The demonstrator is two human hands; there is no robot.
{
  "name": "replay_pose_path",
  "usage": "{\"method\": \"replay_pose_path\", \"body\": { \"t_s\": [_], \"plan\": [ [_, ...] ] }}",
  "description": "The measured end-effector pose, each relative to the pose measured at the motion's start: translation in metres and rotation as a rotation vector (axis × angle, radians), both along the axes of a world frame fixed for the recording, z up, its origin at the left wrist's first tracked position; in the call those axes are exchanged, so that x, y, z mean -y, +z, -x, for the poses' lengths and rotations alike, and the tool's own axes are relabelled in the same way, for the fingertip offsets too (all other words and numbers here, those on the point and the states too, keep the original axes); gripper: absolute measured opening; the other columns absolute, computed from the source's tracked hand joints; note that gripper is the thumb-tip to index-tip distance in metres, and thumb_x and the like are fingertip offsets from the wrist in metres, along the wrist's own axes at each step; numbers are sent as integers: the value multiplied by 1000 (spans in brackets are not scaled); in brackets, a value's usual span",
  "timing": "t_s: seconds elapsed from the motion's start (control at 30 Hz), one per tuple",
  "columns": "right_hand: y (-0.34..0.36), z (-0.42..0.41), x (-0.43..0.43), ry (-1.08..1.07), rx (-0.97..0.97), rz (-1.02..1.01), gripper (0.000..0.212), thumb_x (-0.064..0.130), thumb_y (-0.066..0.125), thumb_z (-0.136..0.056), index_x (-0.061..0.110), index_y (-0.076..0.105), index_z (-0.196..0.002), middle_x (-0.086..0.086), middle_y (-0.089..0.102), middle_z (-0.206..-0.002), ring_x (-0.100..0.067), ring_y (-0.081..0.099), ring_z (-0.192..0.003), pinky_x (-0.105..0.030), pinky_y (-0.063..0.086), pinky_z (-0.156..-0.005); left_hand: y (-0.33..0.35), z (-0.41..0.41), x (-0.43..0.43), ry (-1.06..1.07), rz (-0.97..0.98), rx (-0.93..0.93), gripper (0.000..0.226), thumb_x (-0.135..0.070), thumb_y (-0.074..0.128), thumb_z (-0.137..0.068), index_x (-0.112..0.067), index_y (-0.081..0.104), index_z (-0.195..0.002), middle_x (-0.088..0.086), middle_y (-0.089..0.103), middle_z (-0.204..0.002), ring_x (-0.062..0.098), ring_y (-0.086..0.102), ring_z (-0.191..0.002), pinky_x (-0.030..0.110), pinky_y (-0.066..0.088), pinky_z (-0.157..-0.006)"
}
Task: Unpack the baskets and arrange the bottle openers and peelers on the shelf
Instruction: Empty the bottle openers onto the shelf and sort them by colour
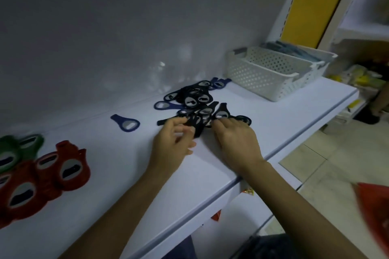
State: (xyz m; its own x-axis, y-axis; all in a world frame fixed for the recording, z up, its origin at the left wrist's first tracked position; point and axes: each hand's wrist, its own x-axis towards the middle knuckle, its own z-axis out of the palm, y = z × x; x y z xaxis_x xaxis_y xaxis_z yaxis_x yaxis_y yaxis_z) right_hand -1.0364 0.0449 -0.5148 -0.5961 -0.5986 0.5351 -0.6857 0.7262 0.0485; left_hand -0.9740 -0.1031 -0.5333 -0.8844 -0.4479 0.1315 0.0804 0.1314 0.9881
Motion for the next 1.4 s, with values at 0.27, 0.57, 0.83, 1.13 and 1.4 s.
{"method": "replay_pose_path", "body": {
  "t_s": [0.27, 0.57, 0.83, 1.13, 1.4],
  "plan": [
    [-10, -17, 16, 393, 30, 321, 21, 10, 56, -87, 6, 71, -100, -8, 65, -89, -23, 62, -76, -30, 50, -56, 14, -3, 8, -135, -202, 101, 44, -48, 51, -88, -12, 67, -108, 4, 73, -78, 15, 68, -61, 23, 53, -54],
    [-9, 14, 10, -146, 284, 356, 34, 27, 51, -90, 16, 57, -122, -3, 60, -122, -22, 49, -116, -31, 38, -90, 11, -4, 10, -79, -364, 9, 7, -6, 49, -96, -7, 55, -99, 6, 75, -88, 28, 72, -75, 25, 56, -61],
    [-12, 31, 14, -206, 158, 78, 19, 12, 49, -88, 17, 68, -87, 1, 68, -77, -24, 56, -73, -31, 36, -79, 9, -2, 9, -85, -333, -2, 18, -4, 48, -96, -5, 56, -112, 14, 70, -100, 26, 73, -75, 23, 56, -61],
    [-6, 2, 26, 201, -104, 472, 16, 9, 63, -84, 5, 73, -96, -5, 73, -74, -22, 66, -57, -29, 50, -46, 11, 2, 9, -74, -457, 22, 22, -28, 47, -99, -12, 60, -105, 17, 67, -100, 28, 72, -76, 27, 58, -64],
    [-8, -1, 21, 538, 274, 295, 27, 2, 54, -85, 4, 68, -107, -7, 71, -109, -22, 69, -90, -39, 55, -70, 9, 2, 10, -114, -421, -11, 24, -9, 57, -92, -7, 54, -115, 10, 68, -108, 17, 69, -94, 26, 57, -70]
  ]
}}
